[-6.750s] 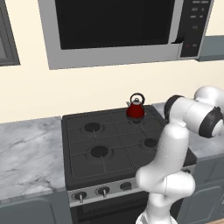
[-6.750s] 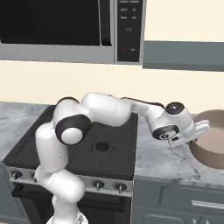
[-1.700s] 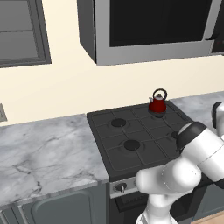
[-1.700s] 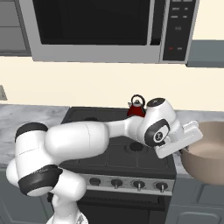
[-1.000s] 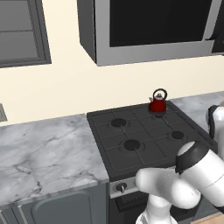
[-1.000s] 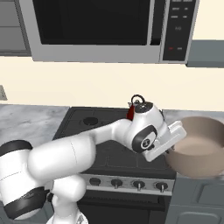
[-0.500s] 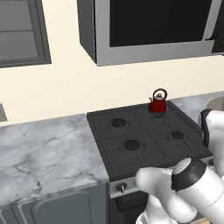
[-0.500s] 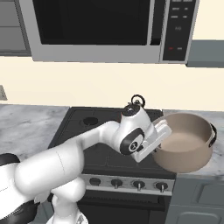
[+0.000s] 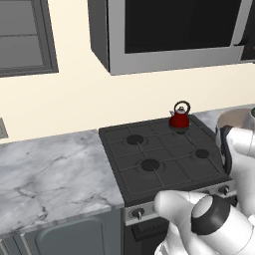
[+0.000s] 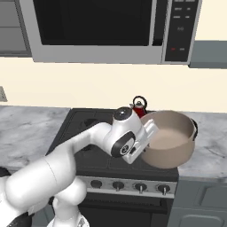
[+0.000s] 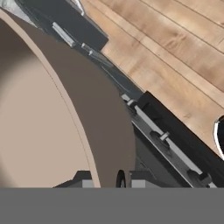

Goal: Pick the kettle from the cabinet and place it on a stove burner. Then pick the pot from the counter and place it on another stove burner. Finally, turn both burners on.

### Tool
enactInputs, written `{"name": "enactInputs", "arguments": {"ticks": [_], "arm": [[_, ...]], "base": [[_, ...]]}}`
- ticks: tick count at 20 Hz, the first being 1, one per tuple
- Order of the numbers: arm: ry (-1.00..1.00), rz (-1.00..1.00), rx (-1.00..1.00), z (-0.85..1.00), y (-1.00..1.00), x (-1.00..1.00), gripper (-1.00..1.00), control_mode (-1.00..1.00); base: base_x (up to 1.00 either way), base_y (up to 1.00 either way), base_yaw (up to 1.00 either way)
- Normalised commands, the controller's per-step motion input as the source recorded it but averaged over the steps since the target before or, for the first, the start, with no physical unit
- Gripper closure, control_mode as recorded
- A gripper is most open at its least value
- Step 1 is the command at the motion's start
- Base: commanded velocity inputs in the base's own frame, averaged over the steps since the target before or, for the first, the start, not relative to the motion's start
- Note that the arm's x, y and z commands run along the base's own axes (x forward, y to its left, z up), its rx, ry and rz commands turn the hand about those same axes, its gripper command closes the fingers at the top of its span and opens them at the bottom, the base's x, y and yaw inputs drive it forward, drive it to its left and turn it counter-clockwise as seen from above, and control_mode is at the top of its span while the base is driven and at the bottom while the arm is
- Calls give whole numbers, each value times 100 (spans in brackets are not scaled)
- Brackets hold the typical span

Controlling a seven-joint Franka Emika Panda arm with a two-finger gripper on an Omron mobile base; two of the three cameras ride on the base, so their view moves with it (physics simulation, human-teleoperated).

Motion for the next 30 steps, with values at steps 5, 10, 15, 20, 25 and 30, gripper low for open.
{"name": "enactInputs", "arguments": {"ticks": [5,10,15,20,25,30], "arm": [[0,17,2,0,36,11,100,-100],[0,16,2,0,33,14,100,-100],[0,11,2,0,25,17,100,-100],[0,4,1,0,7,12,100,-100],[0,0,0,0,0,9,100,-100],[0,0,1,-1,0,19,100,-100]], "base": [[0,0,0],[0,0,0],[0,0,0],[0,0,0],[0,0,0],[0,0,0]]}}
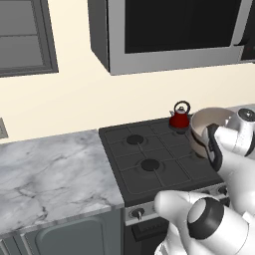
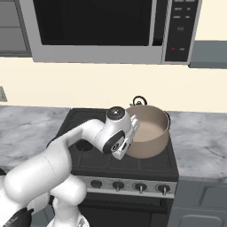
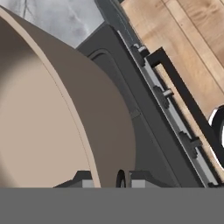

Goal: Pick the kettle from the cabinet and place it on a stove burner. Then pick the pot from the counter and place it on another stove burner. Finally, turn both burners on.

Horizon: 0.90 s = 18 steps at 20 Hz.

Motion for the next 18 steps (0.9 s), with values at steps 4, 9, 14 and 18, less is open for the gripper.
{"name": "enactInputs", "arguments": {"ticks": [4,9,14,18], "arm": [[0,2,3,-2,0,16,100,-100],[0,2,3,-6,0,11,100,-100],[0,4,4,-7,0,8,100,-100],[1,3,2,-3,0,10,100,-100]], "base": [[0,0,0],[0,0,0],[0,0,0],[0,0,0]]}}
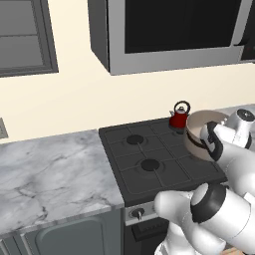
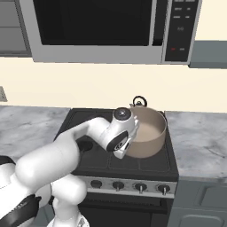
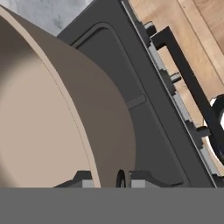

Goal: Pick the kettle from the cabinet and place it on a stove burner. Then pick the pot from the counter and place it on another stove burner. Finally, turn both burners on.

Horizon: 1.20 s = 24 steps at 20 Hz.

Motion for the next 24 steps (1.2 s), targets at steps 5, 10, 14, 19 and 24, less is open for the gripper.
{"name": "enactInputs", "arguments": {"ticks": [5,10,14,19,24], "arm": [[5,1,0,-1,0,17,100,-100],[4,0,0,-2,0,13,100,-100],[2,0,0,-4,0,11,100,-100],[0,0,0,-8,0,3,100,-100],[0,0,0,-7,0,3,100,-100]], "base": [[0,0,0],[0,0,0],[0,0,0],[0,0,0],[0,0,0]]}}
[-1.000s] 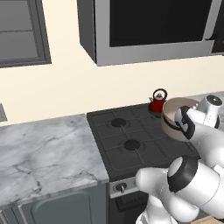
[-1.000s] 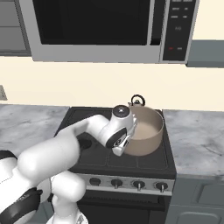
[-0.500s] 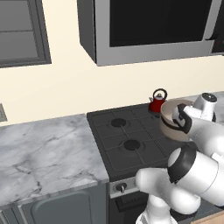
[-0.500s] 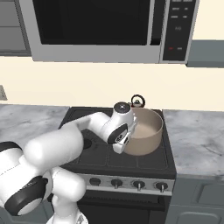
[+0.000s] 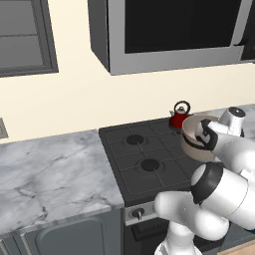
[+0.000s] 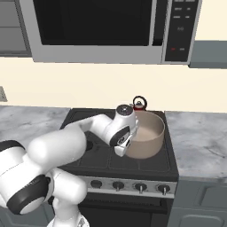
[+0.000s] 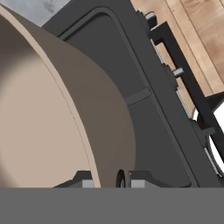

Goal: Pick the kettle from the cabinet and place it on a stove burner. Then pick the pot from the counter and place it on another stove burner. Finally, turn both burners on.

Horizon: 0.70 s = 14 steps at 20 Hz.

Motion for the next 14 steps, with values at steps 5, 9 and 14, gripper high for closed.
{"name": "enactInputs", "arguments": {"ticks": [5,9,14], "arm": [[1,0,1,-6,0,6,100,-100],[1,0,1,-6,0,9,100,-100],[1,0,1,-6,0,14,100,-100]], "base": [[0,0,0],[0,0,0],[0,0,0]]}}
